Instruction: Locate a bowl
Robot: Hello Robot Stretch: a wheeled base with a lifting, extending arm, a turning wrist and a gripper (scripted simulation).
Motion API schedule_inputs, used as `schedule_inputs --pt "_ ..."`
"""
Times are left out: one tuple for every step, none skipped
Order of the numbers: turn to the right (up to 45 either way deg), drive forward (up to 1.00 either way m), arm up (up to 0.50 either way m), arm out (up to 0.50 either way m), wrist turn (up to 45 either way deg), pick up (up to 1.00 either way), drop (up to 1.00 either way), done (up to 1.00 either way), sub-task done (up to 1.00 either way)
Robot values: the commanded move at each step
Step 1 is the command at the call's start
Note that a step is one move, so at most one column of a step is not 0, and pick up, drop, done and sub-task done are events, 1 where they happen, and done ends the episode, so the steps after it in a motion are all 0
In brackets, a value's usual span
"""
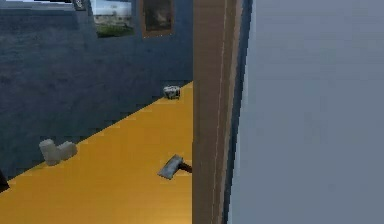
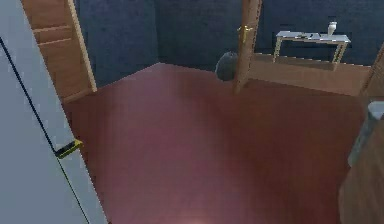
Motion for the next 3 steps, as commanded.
schedule_inputs --pt "-15.0 0.0 0.0 0.0 0.0 0.0 0.0 0.0 0.0" --pt "0.0 0.45 0.0 0.0 0.0 0.0 0.0 0.0 0.0" --pt "-18.0 0.0 0.0 0.0 0.0 0.0 0.0 0.0 0.0"
